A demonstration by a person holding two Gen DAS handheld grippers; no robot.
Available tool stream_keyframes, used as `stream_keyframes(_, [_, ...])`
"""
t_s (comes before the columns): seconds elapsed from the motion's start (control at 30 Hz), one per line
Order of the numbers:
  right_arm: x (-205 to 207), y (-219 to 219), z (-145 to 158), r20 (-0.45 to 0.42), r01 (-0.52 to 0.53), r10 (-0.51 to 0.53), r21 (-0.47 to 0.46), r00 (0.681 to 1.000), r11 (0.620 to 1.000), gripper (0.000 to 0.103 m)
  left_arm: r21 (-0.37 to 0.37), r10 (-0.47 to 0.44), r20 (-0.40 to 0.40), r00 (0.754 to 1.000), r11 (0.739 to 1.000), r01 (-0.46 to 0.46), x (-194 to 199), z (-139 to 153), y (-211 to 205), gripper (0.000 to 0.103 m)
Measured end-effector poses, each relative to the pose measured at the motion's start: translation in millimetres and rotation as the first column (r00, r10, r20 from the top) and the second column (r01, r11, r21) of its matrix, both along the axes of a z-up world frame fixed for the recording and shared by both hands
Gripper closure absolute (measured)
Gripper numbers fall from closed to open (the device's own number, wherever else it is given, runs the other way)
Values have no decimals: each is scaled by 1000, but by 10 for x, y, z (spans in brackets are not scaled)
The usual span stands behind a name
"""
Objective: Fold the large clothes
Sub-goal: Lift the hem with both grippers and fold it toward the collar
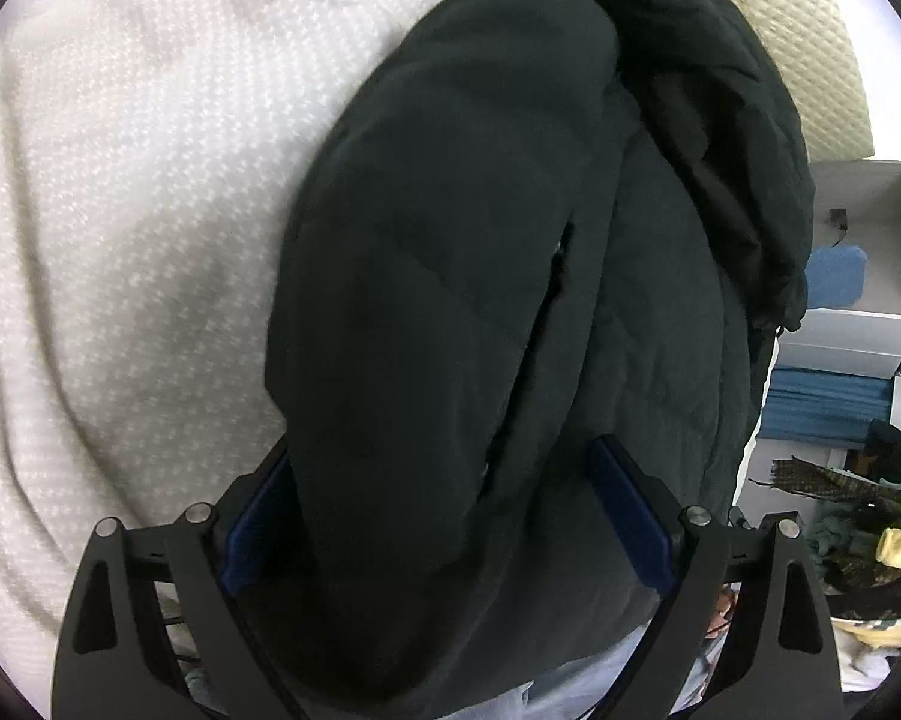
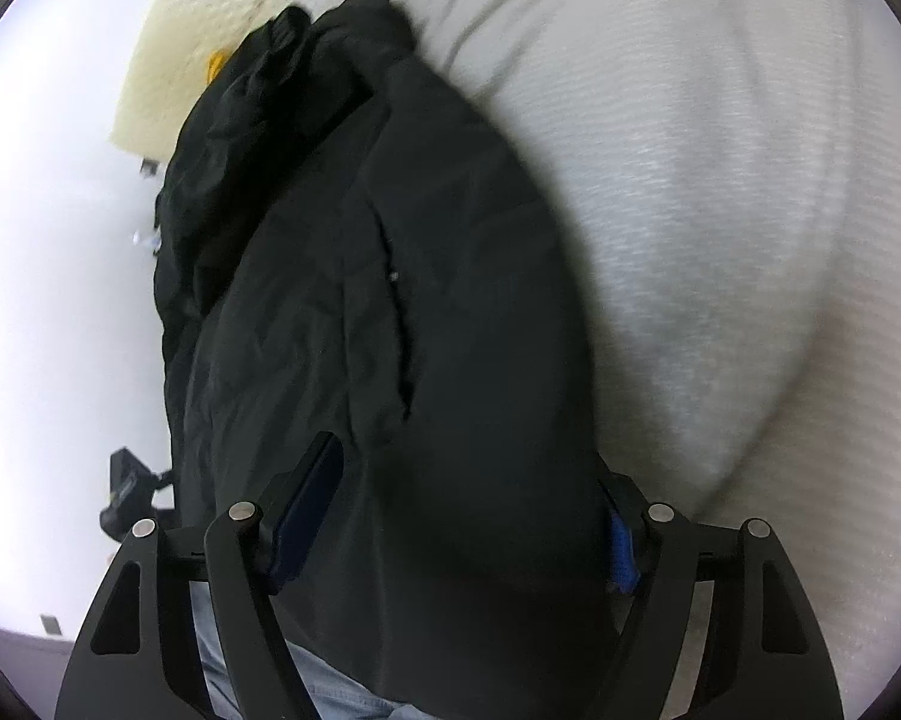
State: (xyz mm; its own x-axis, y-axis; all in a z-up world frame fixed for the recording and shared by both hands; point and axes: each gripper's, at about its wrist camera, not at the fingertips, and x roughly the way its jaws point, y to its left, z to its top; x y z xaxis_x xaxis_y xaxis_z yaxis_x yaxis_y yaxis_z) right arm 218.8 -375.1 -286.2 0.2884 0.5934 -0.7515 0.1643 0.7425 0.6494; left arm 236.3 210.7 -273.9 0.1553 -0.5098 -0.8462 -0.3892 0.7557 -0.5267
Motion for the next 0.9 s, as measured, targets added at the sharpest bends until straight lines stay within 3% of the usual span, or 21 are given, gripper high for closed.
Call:
stream_keyframes(0.13, [39,-14,-122,-48,8,-7,19,999,1000,27,-28,-18,1,1000,999,18,32,-60,-173,9])
stream_keyframes(0.33, [62,15,-69,-29,-40,41,45,999,998,20,-75,-35,52,998,996,39,85,-47,-422,9])
stream_keyframes(0.47, [27,20,63,48,-39,31,182,998,982,20,-108,-36,91,995,993,46,131,-31,-502,10])
stream_keyframes(0.53, [0,53,182,94,-63,45,209,995,976,20,-116,-41,104,994,992,53,144,-16,-497,10])
stream_keyframes(0.6, [1,93,225,116,-78,55,203,992,976,20,-113,-44,108,993,992,56,153,-15,-511,11])
stream_keyframes(0.73, [34,155,87,60,-52,42,179,997,983,20,-111,-53,114,992,992,66,162,5,-477,18])
stream_keyframes(0.8, [55,268,-2,9,-91,91,124,996,988,20,-108,-74,127,989,990,88,166,23,-483,22])
stream_keyframes(0.9, [26,415,2,26,-129,127,118,992,985,20,-110,-111,153,982,986,128,148,67,-561,28])
